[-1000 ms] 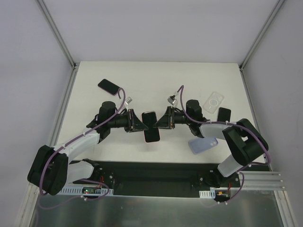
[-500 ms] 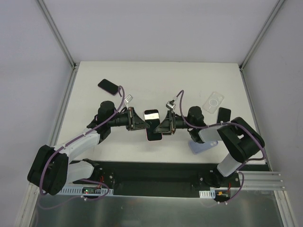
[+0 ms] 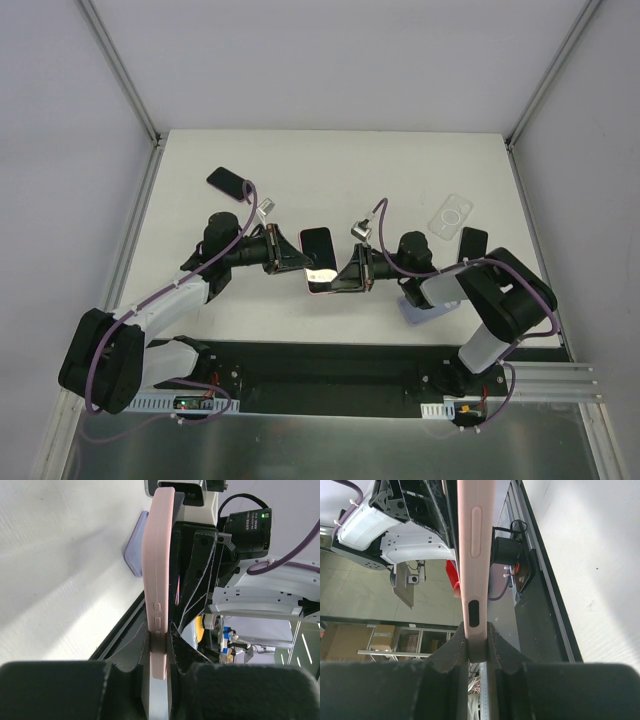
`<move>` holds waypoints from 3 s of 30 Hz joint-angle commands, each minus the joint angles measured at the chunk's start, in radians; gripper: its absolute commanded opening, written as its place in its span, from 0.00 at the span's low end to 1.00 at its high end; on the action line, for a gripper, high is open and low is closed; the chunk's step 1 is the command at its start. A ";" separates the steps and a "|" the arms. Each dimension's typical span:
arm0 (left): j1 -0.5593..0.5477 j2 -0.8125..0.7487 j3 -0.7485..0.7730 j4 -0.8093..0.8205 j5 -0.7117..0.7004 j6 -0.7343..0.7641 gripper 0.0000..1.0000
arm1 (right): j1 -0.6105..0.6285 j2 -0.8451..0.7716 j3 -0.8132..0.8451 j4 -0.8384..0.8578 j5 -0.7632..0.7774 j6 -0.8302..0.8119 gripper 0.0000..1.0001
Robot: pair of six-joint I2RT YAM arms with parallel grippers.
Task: Put the phone into the phone case
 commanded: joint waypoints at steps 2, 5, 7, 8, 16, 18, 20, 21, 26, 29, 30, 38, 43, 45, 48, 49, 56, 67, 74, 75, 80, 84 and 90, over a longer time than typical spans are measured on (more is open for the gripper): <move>0.005 -0.019 0.003 0.057 0.016 0.036 0.00 | 0.003 -0.006 0.013 0.253 -0.002 0.016 0.02; 0.006 -0.011 0.006 0.046 0.039 0.050 0.00 | 0.003 -0.009 0.010 0.250 0.009 0.026 0.15; 0.006 -0.010 0.008 0.047 0.065 0.051 0.00 | 0.002 -0.012 0.010 0.251 0.015 0.029 0.32; 0.006 -0.011 0.009 0.052 0.073 0.050 0.00 | 0.000 -0.009 0.011 0.251 0.023 0.030 0.46; 0.003 -0.017 -0.012 0.037 0.194 0.071 0.00 | -0.026 0.062 0.045 0.250 0.060 0.044 0.61; 0.002 -0.025 -0.033 0.035 0.213 0.074 0.00 | -0.029 0.069 0.060 0.250 0.061 0.050 0.62; 0.002 -0.022 -0.044 0.032 0.219 0.074 0.00 | -0.033 0.074 0.083 0.248 0.061 0.055 0.61; 0.002 -0.016 -0.052 0.031 0.227 0.073 0.00 | -0.033 0.076 0.093 0.250 0.060 0.062 0.61; -0.001 0.007 -0.058 0.015 0.241 0.077 0.00 | -0.043 0.086 0.140 0.250 0.060 0.089 0.51; -0.003 0.015 -0.054 0.011 0.245 0.083 0.00 | -0.044 0.094 0.152 0.250 0.057 0.098 0.41; -0.004 0.018 -0.049 0.005 0.247 0.086 0.00 | -0.049 0.096 0.156 0.250 0.058 0.099 0.40; -0.004 0.038 -0.018 -0.143 0.204 0.174 0.00 | -0.078 0.093 0.146 0.239 0.055 0.087 0.04; -0.004 0.044 0.002 -0.141 0.181 0.171 0.12 | -0.078 0.083 0.142 0.205 0.055 0.069 0.02; -0.004 0.050 0.006 -0.135 0.173 0.165 0.27 | -0.078 0.077 0.143 0.205 0.055 0.075 0.02; -0.012 0.076 0.003 -0.105 0.175 0.139 0.37 | -0.078 0.068 0.143 0.205 0.063 0.079 0.01; -0.016 0.082 0.000 -0.094 0.175 0.134 0.38 | -0.076 0.065 0.145 0.205 0.066 0.081 0.02; -0.047 0.107 -0.029 0.023 0.187 0.074 0.26 | -0.076 0.057 0.136 0.237 0.072 0.113 0.01; -0.050 0.053 -0.035 0.055 0.231 0.050 0.00 | -0.083 0.031 0.131 0.218 0.074 0.092 0.50; -0.050 0.013 -0.037 0.009 0.251 0.080 0.00 | -0.095 0.020 0.129 0.135 0.075 0.032 0.57; -0.050 0.013 -0.037 0.009 0.253 0.080 0.00 | -0.095 0.016 0.128 0.127 0.074 0.017 0.57; -0.050 0.010 -0.043 0.006 0.262 0.082 0.00 | -0.093 -0.024 0.140 -0.027 0.080 -0.078 0.55; -0.050 0.015 -0.041 0.006 0.265 0.085 0.00 | -0.093 -0.059 0.152 -0.114 0.078 -0.131 0.44; -0.050 0.035 -0.031 -0.044 0.254 0.112 0.00 | -0.095 -0.098 0.156 -0.200 0.095 -0.180 0.19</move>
